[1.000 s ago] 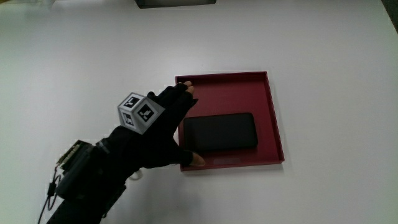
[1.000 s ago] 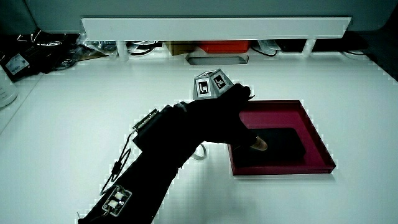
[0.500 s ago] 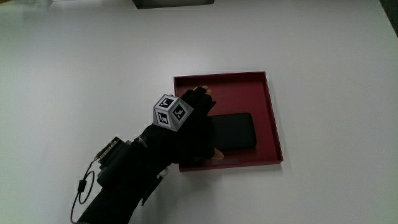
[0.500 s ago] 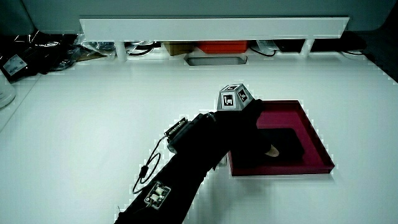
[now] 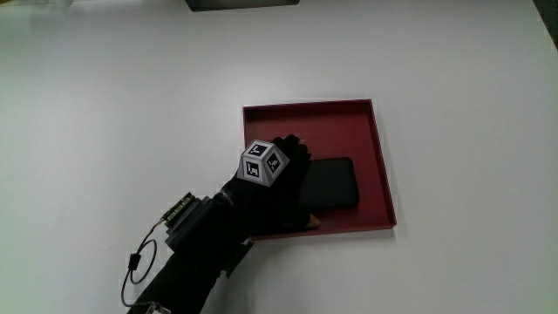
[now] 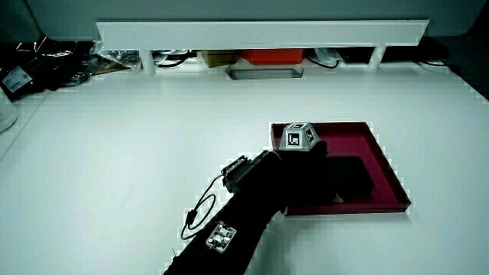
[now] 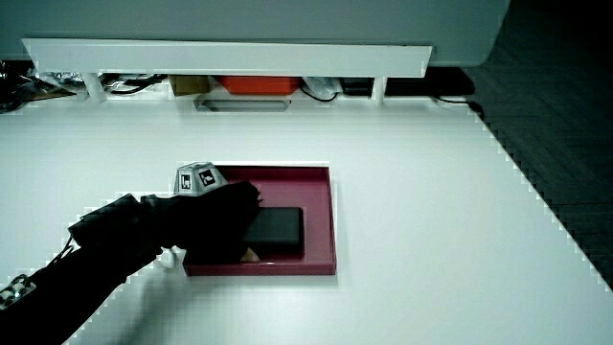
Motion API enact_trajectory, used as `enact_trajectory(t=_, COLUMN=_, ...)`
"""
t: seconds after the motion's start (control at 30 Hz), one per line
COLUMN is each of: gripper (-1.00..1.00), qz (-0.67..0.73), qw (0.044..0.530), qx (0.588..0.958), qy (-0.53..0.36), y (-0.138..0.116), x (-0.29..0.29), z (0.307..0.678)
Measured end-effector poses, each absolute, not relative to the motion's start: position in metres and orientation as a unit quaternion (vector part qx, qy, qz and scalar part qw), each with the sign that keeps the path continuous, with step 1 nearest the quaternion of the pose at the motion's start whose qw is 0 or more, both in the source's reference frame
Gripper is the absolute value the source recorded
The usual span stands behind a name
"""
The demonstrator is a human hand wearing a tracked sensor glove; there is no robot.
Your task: Pick battery from plate
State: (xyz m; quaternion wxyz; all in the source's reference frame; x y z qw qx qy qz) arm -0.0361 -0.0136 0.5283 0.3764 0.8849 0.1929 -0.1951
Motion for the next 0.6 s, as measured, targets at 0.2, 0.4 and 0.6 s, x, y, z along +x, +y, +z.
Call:
enact_trajectory(t=0.2, gripper=0.00, qz=-0.184, qw=0.384, qx=0.885, qy=0.191, y=-0.014, x=-0.033, z=0.533)
enact_trajectory(t=0.4, gripper=0.09, qz=-0.185, qw=0.377, qx=0.887, qy=0.193, y=-0.013, x=-0.031, z=0.530)
enact_trajectory(t=0.6, gripper=0.36, qz=-0.174, qw=0.345, qx=0.899, qy=0.206, y=-0.010, x=-0.025, z=0.525)
